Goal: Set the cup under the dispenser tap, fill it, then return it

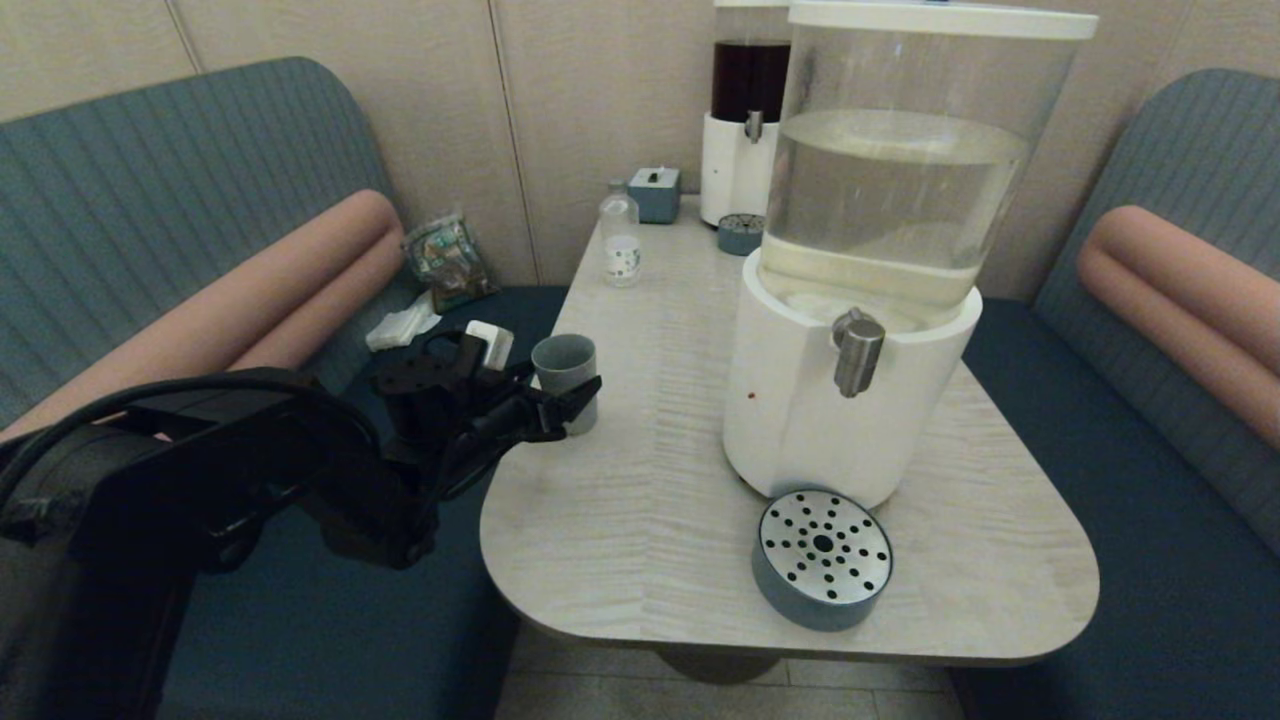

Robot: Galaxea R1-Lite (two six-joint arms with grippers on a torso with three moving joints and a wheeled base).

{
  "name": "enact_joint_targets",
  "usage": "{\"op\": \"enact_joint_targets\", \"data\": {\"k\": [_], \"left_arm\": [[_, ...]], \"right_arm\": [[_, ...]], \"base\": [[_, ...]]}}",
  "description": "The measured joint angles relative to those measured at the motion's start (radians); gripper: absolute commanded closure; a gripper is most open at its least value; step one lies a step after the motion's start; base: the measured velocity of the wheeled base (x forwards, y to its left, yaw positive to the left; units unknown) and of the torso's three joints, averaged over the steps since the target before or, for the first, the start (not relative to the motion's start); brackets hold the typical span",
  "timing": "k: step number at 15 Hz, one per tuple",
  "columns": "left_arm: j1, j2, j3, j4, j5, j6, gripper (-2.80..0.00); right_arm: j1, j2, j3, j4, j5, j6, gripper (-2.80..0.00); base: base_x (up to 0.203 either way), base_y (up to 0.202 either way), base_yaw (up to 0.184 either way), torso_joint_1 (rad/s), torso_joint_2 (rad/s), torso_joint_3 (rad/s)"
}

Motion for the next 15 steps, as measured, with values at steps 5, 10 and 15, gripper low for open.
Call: {"op": "enact_joint_targets", "data": {"k": [5, 10, 15], "left_arm": [[0.0, -0.174, 0.258, -0.031, 0.001, 0.002, -2.8], [0.0, -0.464, 0.476, -0.028, 0.018, -0.006, 0.0], [0.021, -0.946, 0.649, 0.0, 0.186, -0.108, 0.0]], "right_arm": [[0.0, 0.0, 0.0, -0.001, 0.0, 0.0, 0.0], [0.0, 0.0, 0.0, 0.0, 0.0, 0.0, 0.0], [0.0, 0.0, 0.0, 0.0, 0.0, 0.0, 0.0]], "base": [[0.0, 0.0, 0.0, 0.0, 0.0, 0.0], [0.0, 0.0, 0.0, 0.0, 0.0, 0.0], [0.0, 0.0, 0.0, 0.0, 0.0, 0.0]]}}
